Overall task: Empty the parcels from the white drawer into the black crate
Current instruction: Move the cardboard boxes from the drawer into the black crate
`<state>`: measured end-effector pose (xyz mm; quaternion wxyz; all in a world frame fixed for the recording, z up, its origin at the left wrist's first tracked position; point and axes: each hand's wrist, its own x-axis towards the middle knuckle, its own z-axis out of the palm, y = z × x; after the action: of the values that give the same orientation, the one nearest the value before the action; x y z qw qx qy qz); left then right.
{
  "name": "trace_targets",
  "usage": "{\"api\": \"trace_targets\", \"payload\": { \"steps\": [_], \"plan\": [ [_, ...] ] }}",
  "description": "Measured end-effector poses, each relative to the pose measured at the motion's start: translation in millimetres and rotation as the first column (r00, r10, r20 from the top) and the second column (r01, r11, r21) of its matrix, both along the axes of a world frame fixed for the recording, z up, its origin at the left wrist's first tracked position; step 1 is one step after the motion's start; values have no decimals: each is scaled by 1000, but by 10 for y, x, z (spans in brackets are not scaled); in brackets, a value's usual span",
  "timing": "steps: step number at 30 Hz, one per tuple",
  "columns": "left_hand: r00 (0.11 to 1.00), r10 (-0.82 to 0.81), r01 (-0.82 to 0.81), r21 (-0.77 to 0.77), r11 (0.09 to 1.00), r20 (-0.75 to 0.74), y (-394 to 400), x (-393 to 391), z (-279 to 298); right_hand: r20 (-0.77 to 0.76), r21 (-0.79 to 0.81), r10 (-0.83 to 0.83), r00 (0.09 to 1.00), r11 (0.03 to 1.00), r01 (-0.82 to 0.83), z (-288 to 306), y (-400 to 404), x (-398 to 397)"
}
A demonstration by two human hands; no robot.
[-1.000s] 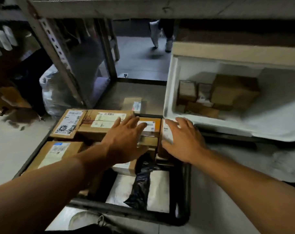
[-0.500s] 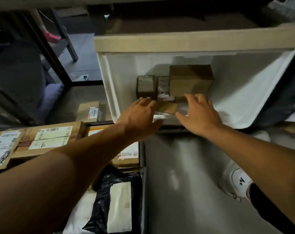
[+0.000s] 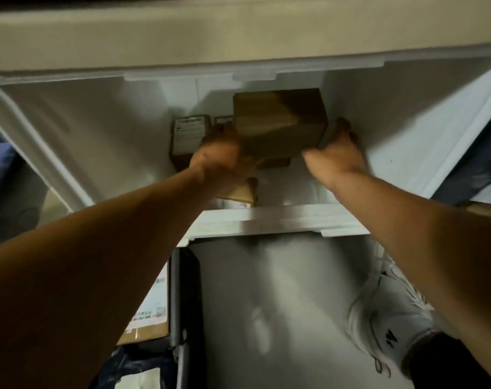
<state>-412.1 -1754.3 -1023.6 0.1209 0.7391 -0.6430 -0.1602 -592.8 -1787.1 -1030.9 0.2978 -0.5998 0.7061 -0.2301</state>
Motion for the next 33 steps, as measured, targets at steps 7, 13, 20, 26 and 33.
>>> {"api": "trace_targets", "payload": {
  "steps": [7,13,20,26,33],
  "plan": [
    [753,333,-334,106,937,-567,-151,-97,116,343,93,-81,936,994,52,-29,-83,39],
    [448,398,-447,186,875,-800,433,-3,378,453,48,-82,888,997,67,276,297,107],
    [389,378,-503,150,851,-840,1247,215,859,505,62,73,860,991,-121,790,976,116],
    [410,366,-383,207,900,-836,1902,411,1441,559,51,103,823,986,-159,1222,1554,135],
    [451,356,-241,272,932,-819,2345,561,1915,733,105,46,679,978,-179,1557,1846,-12]
  ]
}}
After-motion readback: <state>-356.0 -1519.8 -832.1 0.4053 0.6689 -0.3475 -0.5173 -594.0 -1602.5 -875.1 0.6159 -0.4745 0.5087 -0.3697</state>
